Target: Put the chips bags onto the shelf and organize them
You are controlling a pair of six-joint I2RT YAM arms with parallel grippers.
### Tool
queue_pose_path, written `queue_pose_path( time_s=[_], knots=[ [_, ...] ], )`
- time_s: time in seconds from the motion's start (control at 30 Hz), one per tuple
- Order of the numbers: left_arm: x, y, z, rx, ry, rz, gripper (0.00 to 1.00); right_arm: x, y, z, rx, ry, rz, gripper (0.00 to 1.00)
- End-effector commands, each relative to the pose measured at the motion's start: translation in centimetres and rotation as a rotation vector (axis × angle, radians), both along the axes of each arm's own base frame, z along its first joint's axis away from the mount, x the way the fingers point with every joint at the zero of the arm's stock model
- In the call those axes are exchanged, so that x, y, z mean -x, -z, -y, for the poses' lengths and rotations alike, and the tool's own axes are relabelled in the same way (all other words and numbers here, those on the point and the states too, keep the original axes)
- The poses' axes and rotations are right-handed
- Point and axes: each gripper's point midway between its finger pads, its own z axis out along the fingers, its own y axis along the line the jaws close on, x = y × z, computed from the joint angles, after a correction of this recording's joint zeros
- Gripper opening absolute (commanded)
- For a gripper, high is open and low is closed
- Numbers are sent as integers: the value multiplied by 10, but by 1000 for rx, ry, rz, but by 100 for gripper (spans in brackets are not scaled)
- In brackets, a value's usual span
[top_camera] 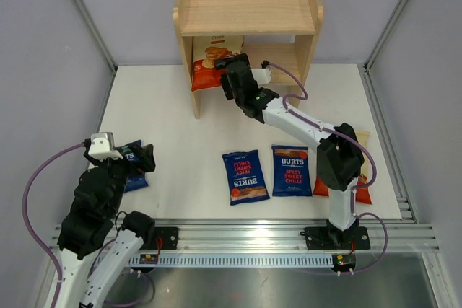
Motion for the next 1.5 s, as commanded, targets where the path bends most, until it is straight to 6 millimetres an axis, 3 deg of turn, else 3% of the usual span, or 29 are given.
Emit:
queue_pose_path(
  time_s=[0.0,0.1,0.4,0.53,0.67,0.87,1.0,1.27,1.37,1.43,1.47],
  knots=[
    [-1,-13,-6,13,-36,50,99,22,24,16,139,1,-99,92],
    [-1,-13,-6,10,-36,47,99,28,24,19,149,-14,-95,97],
    [-3,-10,-2,6,-19,31,99,42,1,25,135,-54,-30,99],
    [-5,-10,1,2,-3,27,99,41,-17,27,123,-58,31,99],
    [-4,-9,1,2,0,25,99,36,-25,24,98,-63,62,86],
    [-4,-10,2,1,3,30,99,24,-19,18,98,-66,67,64],
    [-4,-10,2,-1,4,31,99,17,-33,13,50,-61,108,50],
    [-4,-12,1,0,1,40,99,0,-43,1,23,-58,115,47],
    [-4,-11,0,1,-1,39,99,0,-31,-2,50,-66,83,48],
    [-4,-11,0,2,-1,40,99,2,-35,0,51,-72,99,48],
    [-4,-11,0,0,-1,40,99,6,-29,0,60,-88,89,53]
  ],
)
